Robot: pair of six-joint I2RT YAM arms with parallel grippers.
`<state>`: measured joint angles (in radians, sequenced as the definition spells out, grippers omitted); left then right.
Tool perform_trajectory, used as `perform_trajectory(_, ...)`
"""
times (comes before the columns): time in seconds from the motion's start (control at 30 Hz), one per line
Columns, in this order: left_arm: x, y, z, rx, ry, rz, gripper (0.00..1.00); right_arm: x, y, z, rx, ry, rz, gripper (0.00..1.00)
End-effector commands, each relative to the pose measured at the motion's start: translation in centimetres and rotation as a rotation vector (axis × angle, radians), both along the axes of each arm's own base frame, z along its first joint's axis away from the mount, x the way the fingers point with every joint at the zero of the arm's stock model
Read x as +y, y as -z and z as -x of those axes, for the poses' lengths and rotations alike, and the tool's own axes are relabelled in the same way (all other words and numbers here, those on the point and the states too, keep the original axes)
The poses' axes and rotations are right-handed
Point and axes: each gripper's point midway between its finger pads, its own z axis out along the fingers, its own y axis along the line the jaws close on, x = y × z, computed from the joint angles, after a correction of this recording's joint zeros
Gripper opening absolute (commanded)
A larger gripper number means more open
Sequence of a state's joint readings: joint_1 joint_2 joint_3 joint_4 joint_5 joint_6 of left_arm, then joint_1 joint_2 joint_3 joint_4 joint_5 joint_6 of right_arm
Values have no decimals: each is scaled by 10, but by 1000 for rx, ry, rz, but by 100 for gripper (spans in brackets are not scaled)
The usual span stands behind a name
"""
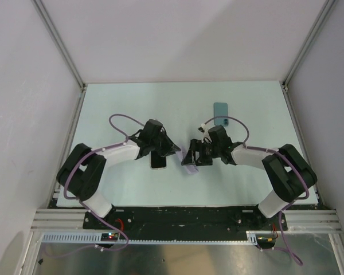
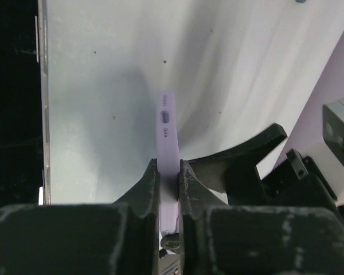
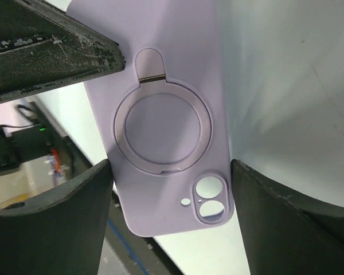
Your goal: Put the phone into the phone case
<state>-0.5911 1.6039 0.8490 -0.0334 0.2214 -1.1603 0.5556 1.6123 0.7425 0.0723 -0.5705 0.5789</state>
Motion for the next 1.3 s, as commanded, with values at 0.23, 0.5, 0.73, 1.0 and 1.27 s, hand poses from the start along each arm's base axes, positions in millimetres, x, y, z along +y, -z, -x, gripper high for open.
perform_trajectory(0.23, -5, -19, -10, -27, 23, 20, 0, -11, -15, -17, -612, 69, 435, 99)
perform_trajectory(0.5, -3, -27, -11, -24, 38, 48, 0, -5, -21, -11, -829, 72, 592, 97)
perform_trajectory(0.73, -5, -44, -10, -42, 66, 92, 1, -9, -21, -13, -877, 68, 647, 64)
perform_trajectory(1.0, -6, -77, -13, -141, 116, 121, 50, -8, -46, -16, -911, 93, 599, 14)
perform_trajectory(1.27, 15, -140, -26, -461, 318, -122, 82, -31, -93, -25, -783, 74, 325, 0)
